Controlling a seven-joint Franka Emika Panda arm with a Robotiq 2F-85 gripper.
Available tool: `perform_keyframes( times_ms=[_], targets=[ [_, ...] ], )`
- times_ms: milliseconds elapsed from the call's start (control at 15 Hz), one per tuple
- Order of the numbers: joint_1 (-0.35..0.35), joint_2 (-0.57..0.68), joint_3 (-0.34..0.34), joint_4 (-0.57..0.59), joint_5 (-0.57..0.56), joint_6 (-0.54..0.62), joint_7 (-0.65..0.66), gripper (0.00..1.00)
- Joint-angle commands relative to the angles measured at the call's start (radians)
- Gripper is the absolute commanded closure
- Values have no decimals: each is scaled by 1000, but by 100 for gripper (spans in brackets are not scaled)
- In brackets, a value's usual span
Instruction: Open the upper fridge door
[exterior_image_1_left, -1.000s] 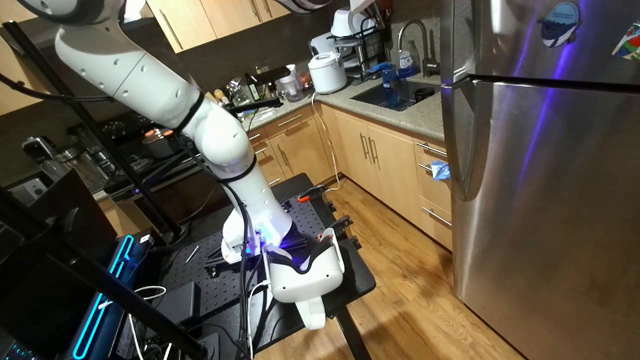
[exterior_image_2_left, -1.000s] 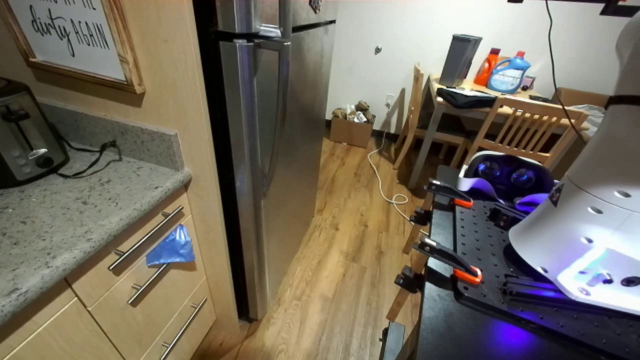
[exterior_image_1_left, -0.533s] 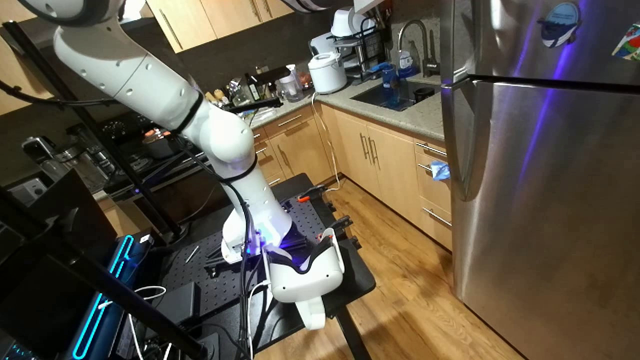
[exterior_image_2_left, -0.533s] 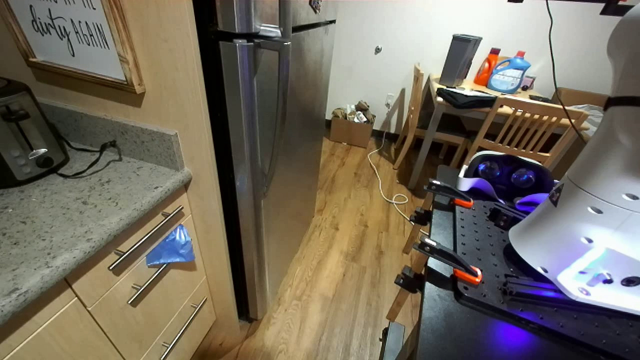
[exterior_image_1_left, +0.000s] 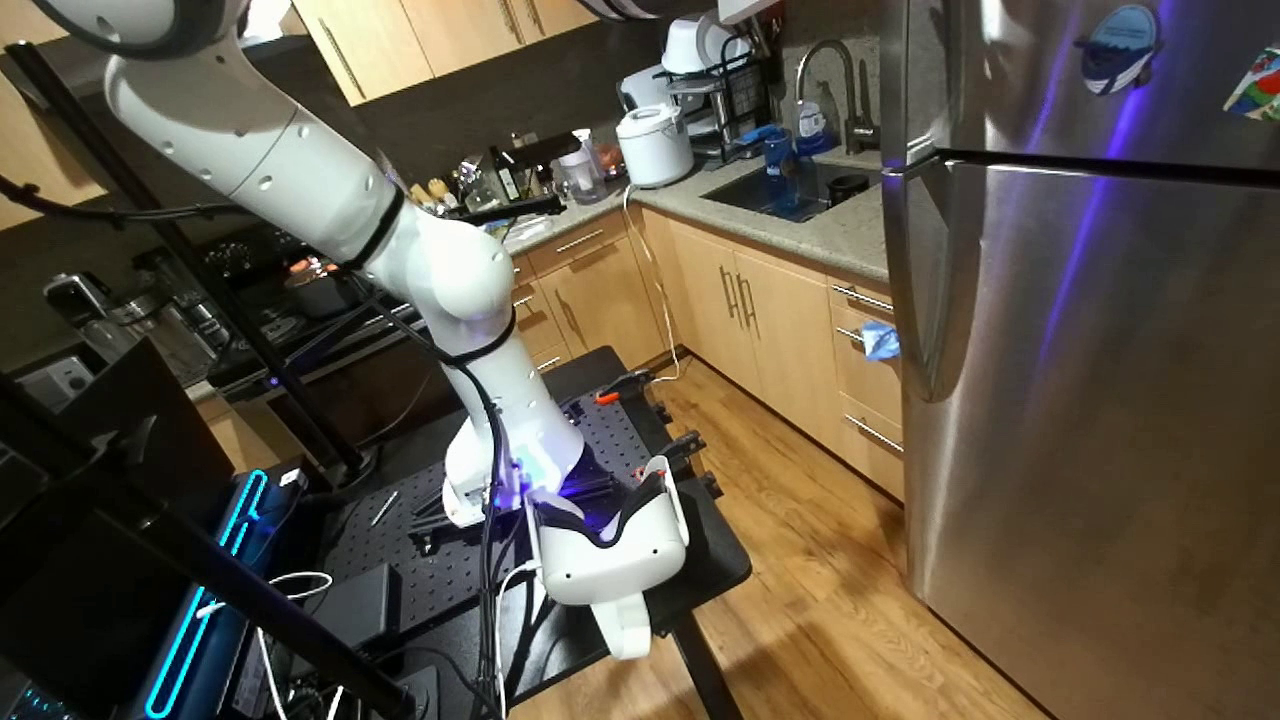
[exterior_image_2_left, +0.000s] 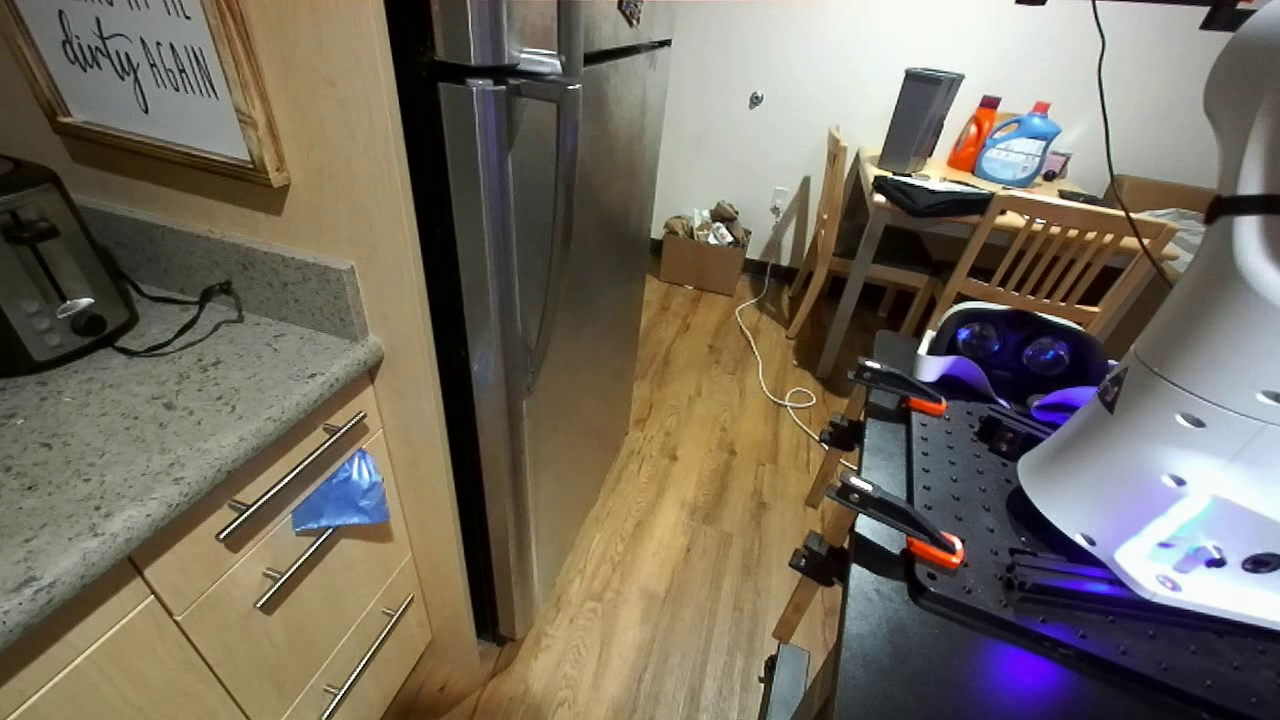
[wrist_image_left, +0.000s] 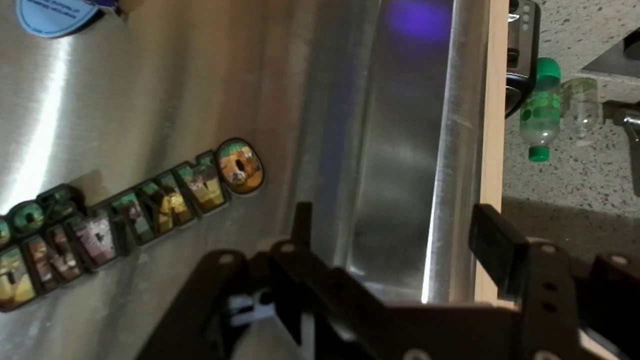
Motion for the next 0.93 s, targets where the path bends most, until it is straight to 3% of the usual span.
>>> perform_keyframes(
  times_ms=[0, 200, 333, 867],
  targets=[
    [26, -10, -22, -1, -7, 31, -30, 49],
    [23, -19, -20, -2, -14, 29, -30, 73],
    [18, -25, -17, -1, -19, 22, -27, 84],
    [-28, -76, -1, -7, -62, -72, -44, 84]
  ],
)
